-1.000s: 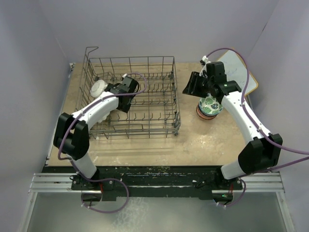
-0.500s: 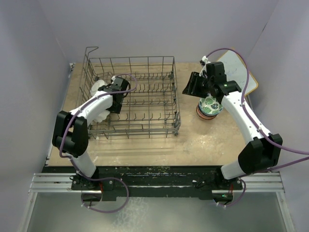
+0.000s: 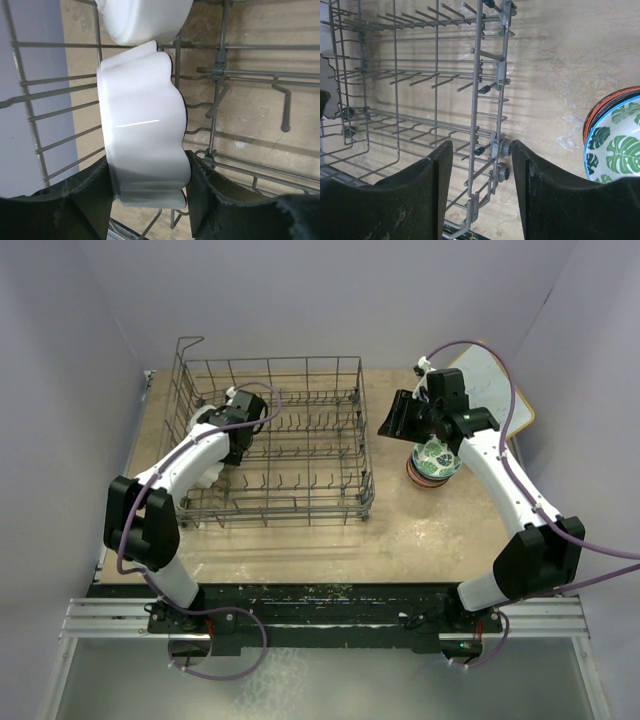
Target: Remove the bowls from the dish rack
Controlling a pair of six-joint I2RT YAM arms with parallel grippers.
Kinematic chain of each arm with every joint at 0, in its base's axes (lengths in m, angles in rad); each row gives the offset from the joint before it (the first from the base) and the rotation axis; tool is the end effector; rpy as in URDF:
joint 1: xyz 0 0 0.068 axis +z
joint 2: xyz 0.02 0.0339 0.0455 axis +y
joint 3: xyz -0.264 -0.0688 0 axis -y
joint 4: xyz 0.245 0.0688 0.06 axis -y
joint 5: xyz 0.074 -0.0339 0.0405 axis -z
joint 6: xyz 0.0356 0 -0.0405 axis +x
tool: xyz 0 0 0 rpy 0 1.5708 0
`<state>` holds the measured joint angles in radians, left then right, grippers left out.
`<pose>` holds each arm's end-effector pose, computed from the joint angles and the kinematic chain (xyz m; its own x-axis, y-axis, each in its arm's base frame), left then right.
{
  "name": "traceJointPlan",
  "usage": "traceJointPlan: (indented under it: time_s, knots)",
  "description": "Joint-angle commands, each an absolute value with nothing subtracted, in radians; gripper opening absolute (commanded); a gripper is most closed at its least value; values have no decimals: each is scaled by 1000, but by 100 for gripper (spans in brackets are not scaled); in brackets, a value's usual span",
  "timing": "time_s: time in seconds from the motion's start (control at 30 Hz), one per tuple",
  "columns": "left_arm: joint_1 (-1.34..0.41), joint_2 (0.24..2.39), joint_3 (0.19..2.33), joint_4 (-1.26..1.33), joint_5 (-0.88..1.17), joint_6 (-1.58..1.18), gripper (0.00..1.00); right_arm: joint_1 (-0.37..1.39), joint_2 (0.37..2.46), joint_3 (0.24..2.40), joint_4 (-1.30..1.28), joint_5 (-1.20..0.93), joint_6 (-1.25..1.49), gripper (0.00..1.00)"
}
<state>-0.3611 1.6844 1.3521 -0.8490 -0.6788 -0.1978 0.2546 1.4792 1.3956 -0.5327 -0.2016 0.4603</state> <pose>0.3257 -0.0991 0.2585 -0.8588 0.1608 -0.4865 -0.1191 0.8608 0.4949 0.3213 0.0910 0.3528 -0.6810 0.2725 -0.6797 -0.1143 0.8773 0.4662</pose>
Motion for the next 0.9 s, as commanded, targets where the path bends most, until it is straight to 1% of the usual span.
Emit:
traceJointPlan:
  time_s: [0.0, 0.1, 0.23, 0.3, 0.53, 0.7, 0.83, 0.87]
  knots:
    - [-366, 1616, 1473, -857, -746, -183, 33, 255, 1456, 1391, -518, -218, 443, 53]
    - [-369, 1610, 1520, -865, -751, -167, 28, 254, 1456, 1391, -519, -221, 442, 53]
    - [-377, 1599, 1590, -881, -755, -148, 27, 254, 1459, 1388, -516, -225, 440, 53]
    - [-383, 1595, 1634, -895, -752, -140, 25, 255, 1459, 1383, -512, -227, 439, 53]
    - [-392, 1615, 1840, -987, -660, -149, 23, 255, 1470, 1398, -509, -235, 436, 53]
    - [-392, 1613, 1951, -991, -478, -173, 23, 255, 1480, 1425, -515, -241, 431, 53]
    - [-389, 1627, 2020, -979, -232, -213, 22, 255, 1485, 1454, -521, -253, 428, 53]
    - [-386, 1629, 2028, -965, -122, -230, 22, 255, 1485, 1461, -520, -260, 427, 53]
